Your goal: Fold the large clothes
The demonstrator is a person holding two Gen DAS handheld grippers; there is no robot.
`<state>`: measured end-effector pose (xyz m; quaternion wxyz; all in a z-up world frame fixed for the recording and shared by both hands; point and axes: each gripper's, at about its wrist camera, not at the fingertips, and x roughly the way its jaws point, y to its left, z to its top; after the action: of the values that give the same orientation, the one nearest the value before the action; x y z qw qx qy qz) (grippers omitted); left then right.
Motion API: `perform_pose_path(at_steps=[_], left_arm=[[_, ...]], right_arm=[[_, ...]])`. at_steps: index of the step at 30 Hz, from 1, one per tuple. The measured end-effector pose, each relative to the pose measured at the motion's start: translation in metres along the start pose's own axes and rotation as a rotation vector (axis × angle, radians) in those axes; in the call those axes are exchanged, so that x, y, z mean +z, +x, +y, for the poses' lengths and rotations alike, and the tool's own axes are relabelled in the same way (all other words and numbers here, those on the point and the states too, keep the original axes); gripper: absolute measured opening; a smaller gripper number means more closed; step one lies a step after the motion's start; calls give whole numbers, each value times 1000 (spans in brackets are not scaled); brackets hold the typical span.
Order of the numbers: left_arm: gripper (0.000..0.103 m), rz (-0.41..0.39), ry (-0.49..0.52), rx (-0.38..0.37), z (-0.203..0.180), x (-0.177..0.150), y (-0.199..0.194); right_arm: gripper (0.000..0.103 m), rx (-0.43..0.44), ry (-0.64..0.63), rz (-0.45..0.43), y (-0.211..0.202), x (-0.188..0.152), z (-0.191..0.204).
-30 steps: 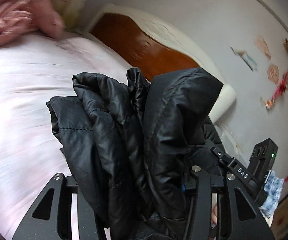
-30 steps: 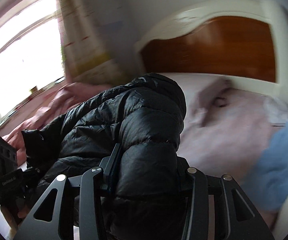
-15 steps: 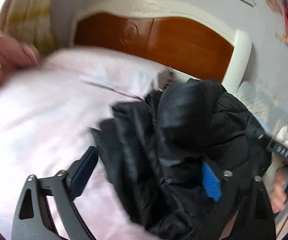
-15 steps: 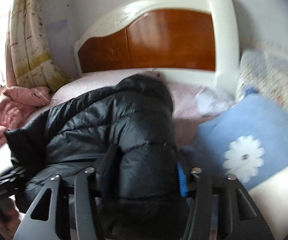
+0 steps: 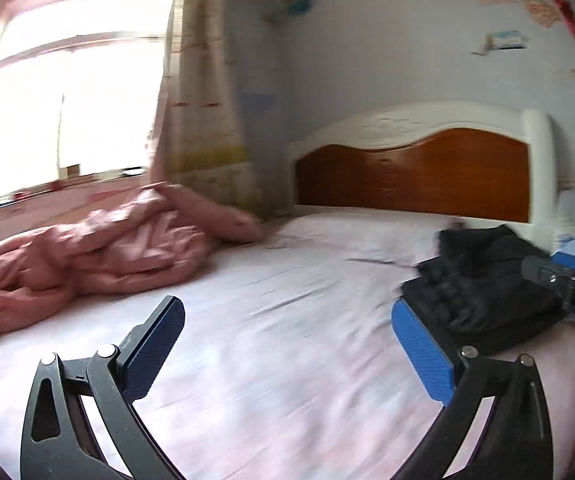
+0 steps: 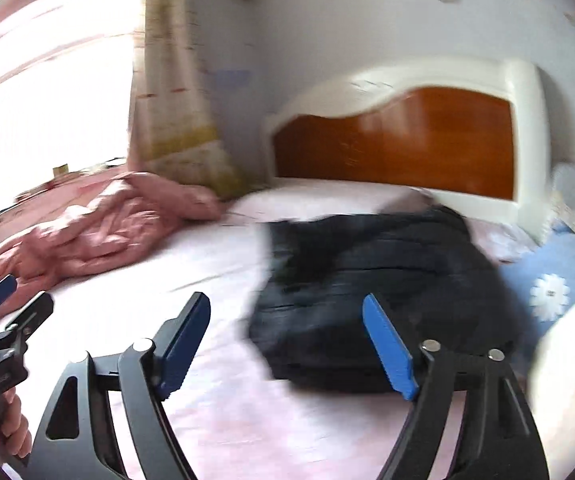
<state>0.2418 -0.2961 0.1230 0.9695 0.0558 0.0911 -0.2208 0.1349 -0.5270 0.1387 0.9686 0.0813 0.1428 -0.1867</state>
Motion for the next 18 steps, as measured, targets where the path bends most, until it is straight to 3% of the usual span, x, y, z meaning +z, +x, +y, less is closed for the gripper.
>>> perform_pose_path(at_steps=[3, 6, 10, 13, 18], left_arm=[[103, 11, -55, 48, 31, -22, -20], [103, 20, -70, 86, 49, -49, -24], [103, 66, -99, 116, 54, -76, -8], [103, 98, -105, 116, 54, -81, -1], [103, 70, -99, 103, 51, -78, -8]], right_arm=[[81, 28, 16, -34, -15, -17, 35], [81, 19, -45, -13, -13, -35, 63], [81, 19, -53, 73, 4, -62, 72], [81, 2, -106, 109, 18, -82, 79], [81, -18, -132, 133, 26, -89, 82]])
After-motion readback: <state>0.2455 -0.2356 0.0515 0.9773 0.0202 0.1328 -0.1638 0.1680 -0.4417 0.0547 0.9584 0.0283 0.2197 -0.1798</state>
